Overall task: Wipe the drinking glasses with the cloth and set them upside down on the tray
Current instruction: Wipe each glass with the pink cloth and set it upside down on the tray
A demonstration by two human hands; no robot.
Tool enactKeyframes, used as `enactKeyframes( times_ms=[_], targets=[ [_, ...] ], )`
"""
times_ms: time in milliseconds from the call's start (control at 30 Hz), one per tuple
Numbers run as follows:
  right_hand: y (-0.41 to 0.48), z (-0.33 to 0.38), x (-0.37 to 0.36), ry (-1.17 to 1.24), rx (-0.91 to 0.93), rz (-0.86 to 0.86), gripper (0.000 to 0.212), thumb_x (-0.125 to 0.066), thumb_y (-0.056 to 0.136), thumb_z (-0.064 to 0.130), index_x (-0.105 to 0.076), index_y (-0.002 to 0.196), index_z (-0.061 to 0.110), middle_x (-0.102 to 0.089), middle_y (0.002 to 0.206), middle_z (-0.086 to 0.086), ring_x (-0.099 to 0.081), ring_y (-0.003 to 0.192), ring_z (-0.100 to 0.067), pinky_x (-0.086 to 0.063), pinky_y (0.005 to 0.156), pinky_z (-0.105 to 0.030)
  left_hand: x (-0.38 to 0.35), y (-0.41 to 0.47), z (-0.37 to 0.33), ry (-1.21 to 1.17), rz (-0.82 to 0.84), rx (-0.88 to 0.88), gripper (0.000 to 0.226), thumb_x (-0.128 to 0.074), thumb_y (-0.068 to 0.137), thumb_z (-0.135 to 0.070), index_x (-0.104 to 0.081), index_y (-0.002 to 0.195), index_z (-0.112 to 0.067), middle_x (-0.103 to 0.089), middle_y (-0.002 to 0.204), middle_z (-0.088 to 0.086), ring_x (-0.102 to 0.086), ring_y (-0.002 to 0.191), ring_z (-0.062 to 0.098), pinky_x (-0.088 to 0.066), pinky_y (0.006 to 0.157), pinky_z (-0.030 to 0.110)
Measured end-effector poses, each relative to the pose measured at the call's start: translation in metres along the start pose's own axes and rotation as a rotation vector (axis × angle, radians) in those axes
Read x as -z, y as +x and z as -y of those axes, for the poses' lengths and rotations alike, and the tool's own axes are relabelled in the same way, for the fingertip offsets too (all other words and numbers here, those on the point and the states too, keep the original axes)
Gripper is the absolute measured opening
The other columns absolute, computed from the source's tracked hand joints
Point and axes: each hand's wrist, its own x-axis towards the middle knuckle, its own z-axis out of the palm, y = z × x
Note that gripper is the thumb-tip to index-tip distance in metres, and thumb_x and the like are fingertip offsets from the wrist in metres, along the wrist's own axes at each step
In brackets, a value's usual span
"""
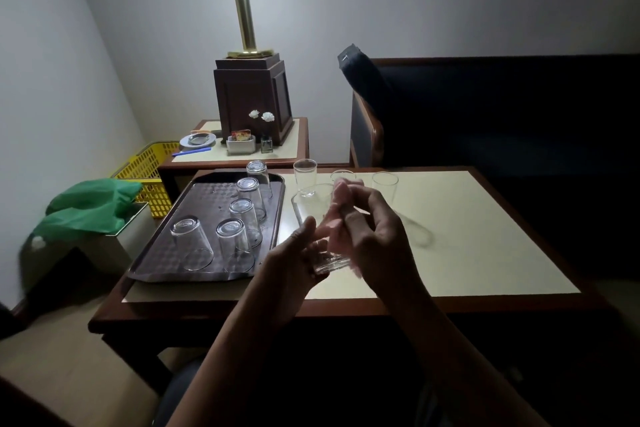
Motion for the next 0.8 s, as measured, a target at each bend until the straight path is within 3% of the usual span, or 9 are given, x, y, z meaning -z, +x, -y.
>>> enactKeyframes(
  times_ms=[67,200,333,400,500,567,700,733,800],
  targets=[
    [0.001,-0.003,0.000,0.001,-0.023,0.017,0.022,-0.053,0.109,0.031,-0.064,0.128,0.029,-0.073,0.114,0.013,-0.071,0.103,-0.005,-0.061,0.089,-0.027,0.002,0.007,-0.006,0.026,0.020,-0.007,0.081,-0.080,0.079,-0.050,-0.060,0.136,0.004,-0.047,0.140,0.044,-0.056,0.117,0.041,-0.048,0.109,0.053],
    [-0.018,-0.018,0.001,0.110,-0.132,0.031,0.012,-0.055,0.107,0.028,-0.067,0.111,0.029,-0.079,0.098,0.006,-0.076,0.088,-0.011,-0.062,0.078,-0.034,0.011,0.014,-0.011,-0.007,-0.078,0.001,0.079,-0.077,0.079,-0.046,-0.057,0.133,0.010,-0.059,0.126,0.038,-0.062,0.109,0.038,-0.058,0.091,0.040],
    [-0.024,-0.028,-0.003,0.100,-0.044,-0.133,0.015,-0.064,0.099,0.009,-0.067,0.104,0.024,-0.077,0.104,0.008,-0.073,0.098,-0.003,-0.057,0.079,-0.017,0.002,0.007,-0.003,-0.134,-0.195,-0.039,0.030,-0.069,0.095,-0.028,-0.066,0.110,-0.002,-0.073,0.101,0.015,-0.071,0.092,0.026,-0.055,0.092,0.042],
    [-0.027,-0.032,-0.009,-0.014,0.098,-0.216,0.012,-0.071,0.096,0.011,-0.067,0.104,0.020,-0.074,0.103,0.012,-0.072,0.099,-0.002,-0.055,0.078,-0.015,-0.005,0.006,0.001,-0.206,-0.207,-0.030,0.032,-0.074,0.092,-0.027,-0.063,0.112,-0.004,-0.069,0.105,0.016,-0.068,0.100,0.031,-0.051,0.102,0.047],
    [-0.033,-0.049,-0.013,-0.409,0.556,-0.268,0.013,-0.074,0.093,0.007,-0.071,0.106,0.010,-0.068,0.115,0.006,-0.067,0.105,-0.005,-0.053,0.087,-0.014,-0.010,0.008,0.001,-0.317,-0.198,-0.020,0.049,-0.076,0.091,-0.030,-0.058,0.125,0.000,-0.062,0.116,0.022,-0.065,0.112,0.037,-0.045,0.114,0.053],
    [-0.029,-0.052,-0.010,-0.393,0.662,-0.198,0.018,-0.073,0.095,0.007,-0.073,0.113,0.010,-0.065,0.125,0.006,-0.065,0.114,-0.006,-0.055,0.092,-0.018,-0.010,0.008,0.000,-0.304,-0.171,-0.024,0.049,-0.072,0.093,-0.032,-0.058,0.125,0.001,-0.063,0.115,0.024,-0.065,0.114,0.037,-0.044,0.114,0.052],
    [-0.017,-0.035,-0.002,0.050,0.164,-0.015,0.049,-0.072,0.093,0.043,-0.056,0.139,0.036,-0.062,0.142,0.015,-0.066,0.124,-0.008,-0.059,0.098,-0.028,-0.010,0.004,0.000,-0.057,-0.129,-0.104,0.042,-0.069,0.095,-0.034,-0.061,0.117,0.001,-0.067,0.101,0.021,-0.065,0.092,0.032,-0.056,0.076,0.041],
    [-0.014,-0.031,-0.001,0.173,0.008,0.063,0.051,-0.070,0.092,0.051,-0.056,0.140,0.040,-0.064,0.140,0.014,-0.069,0.122,-0.011,-0.061,0.096,-0.033,-0.008,0.006,0.001,0.001,-0.106,-0.126,0.050,-0.073,0.091,-0.035,-0.061,0.123,0.000,-0.068,0.107,0.021,-0.065,0.096,0.035,-0.056,0.075,0.042],
    [-0.010,-0.028,0.004,0.410,-0.256,0.207,0.054,-0.066,0.094,0.057,-0.059,0.139,0.029,-0.070,0.133,-0.003,-0.073,0.114,-0.025,-0.062,0.089,-0.043,0.000,0.010,0.000,0.125,-0.091,-0.168,0.052,-0.076,0.081,-0.034,-0.066,0.128,-0.013,-0.073,0.120,0.013,-0.065,0.116,0.036,-0.052,0.097,0.048]
  ],
)
